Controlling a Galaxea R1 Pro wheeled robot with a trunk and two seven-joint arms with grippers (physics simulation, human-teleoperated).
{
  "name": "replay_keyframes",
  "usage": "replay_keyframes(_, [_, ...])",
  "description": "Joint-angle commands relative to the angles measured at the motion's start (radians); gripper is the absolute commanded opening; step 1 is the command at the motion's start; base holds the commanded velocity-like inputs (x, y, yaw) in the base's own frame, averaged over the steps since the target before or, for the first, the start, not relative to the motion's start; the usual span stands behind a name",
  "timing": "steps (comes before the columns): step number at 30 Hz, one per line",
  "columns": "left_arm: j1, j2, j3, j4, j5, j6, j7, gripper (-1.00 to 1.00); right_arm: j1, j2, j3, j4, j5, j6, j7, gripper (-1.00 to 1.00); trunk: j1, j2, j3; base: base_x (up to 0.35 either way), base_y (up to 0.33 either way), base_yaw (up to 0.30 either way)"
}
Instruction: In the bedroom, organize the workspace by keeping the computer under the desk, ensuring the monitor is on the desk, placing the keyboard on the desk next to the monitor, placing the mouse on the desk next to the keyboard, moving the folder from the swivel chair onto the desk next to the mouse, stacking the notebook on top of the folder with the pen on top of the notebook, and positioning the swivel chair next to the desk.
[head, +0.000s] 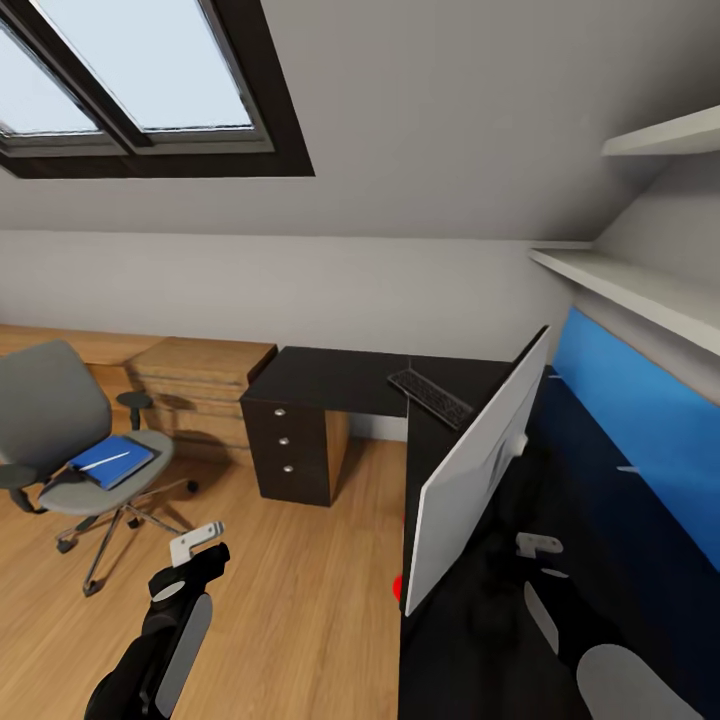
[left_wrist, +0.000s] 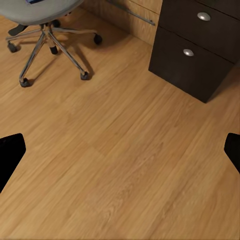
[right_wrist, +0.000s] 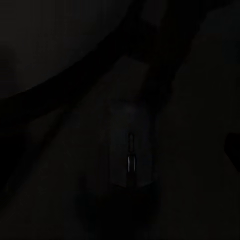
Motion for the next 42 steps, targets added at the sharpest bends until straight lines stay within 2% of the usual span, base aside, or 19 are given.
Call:
replay_keyframes(1, [-0.001, 0.000, 0.001, -0.002, 0.009, 0.003, 0.005, 1.00, -0.001, 0.000, -0.001, -0.002, 0.001, 0.006, -0.001, 1.00, 0.001, -0.002, -0.002, 0.127, 0.000, 0.000])
replay_keyframes(19, [-0.002, -0.007, 0.001, -0.008, 0.010, 0.002, 0.006, 1.00, -0.001, -0.001, -0.001, -0.003, 0.001, 0.003, -0.001, 1.00, 0.001, -0.002, -0.002, 0.062, 0.000, 0.000])
replay_keyframes(26, [-0.002, -0.011, -0.006, -0.009, 0.010, 0.001, 0.006, 1.00, -0.002, -0.020, -0.001, -0.003, 0.000, 0.004, -0.003, 1.00, 0.028, -0.051, -0.024, 0.000, 0.000, 0.000])
replay_keyframes(42, [-0.002, -0.011, -0.007, -0.009, 0.010, 0.000, 0.006, 1.00, -0.002, -0.020, -0.001, -0.002, 0.000, 0.003, -0.003, 1.00, 0.089, -0.163, -0.074, 0.000, 0.000, 0.000])
